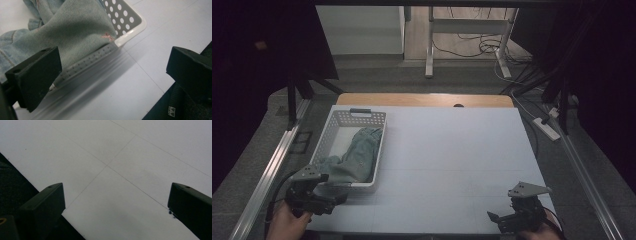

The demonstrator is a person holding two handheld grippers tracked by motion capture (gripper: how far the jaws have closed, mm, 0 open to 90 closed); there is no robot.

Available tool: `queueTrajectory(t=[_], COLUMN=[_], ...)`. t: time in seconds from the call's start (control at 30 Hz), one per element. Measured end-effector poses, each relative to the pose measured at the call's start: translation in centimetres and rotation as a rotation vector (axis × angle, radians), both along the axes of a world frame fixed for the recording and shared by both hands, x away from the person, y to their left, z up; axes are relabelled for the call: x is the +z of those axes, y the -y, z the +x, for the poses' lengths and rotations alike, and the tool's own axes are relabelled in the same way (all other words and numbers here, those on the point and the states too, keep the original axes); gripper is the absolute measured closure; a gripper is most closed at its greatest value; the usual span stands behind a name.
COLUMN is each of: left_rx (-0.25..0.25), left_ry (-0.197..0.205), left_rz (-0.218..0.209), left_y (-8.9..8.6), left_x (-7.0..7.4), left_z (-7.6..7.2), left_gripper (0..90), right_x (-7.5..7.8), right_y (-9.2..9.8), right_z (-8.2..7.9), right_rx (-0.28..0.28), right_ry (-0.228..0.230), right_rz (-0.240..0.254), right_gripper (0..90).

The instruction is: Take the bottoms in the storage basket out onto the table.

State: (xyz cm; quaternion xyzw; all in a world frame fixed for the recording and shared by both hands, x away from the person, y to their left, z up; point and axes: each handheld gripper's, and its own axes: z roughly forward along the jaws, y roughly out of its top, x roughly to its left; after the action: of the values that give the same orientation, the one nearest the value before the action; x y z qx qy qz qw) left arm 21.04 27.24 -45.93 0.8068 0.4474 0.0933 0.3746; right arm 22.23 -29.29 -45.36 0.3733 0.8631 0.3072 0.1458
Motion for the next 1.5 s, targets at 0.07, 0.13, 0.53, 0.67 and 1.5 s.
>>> queueTrajectory(t=[0.07, 0.13, 0.53, 0.67, 1.5], left_rx=[0.003, 0.004, 0.011, 0.009, -0.026], left_ry=[0.000, 0.001, -0.029, -0.044, -0.091], left_rz=[0.002, 0.013, 0.033, 0.049, 0.111], left_y=[0.0, 0.2, 0.8, 1.1, 2.2], left_x=[0.1, 0.2, 0.4, 0.3, 0.1], left_z=[0.1, 0.4, 2.9, 3.6, 9.3], left_gripper=[0.0, 0.0, 0.0, 0.0, 0.0], right_x=[0.0, 0.0, -0.1, -0.1, -0.2], right_y=[0.0, 0.0, -0.1, -0.1, -0.3], right_z=[0.0, 0.0, 0.0, 0.0, 0.0], right_rx=[0.000, 0.001, 0.001, 0.002, 0.012], right_ry=[0.000, -0.001, -0.001, -0.002, -0.006], right_rz=[-0.001, -0.003, -0.007, -0.008, -0.023], right_gripper=[1.4, 1.4, 1.4, 1.4, 1.4])
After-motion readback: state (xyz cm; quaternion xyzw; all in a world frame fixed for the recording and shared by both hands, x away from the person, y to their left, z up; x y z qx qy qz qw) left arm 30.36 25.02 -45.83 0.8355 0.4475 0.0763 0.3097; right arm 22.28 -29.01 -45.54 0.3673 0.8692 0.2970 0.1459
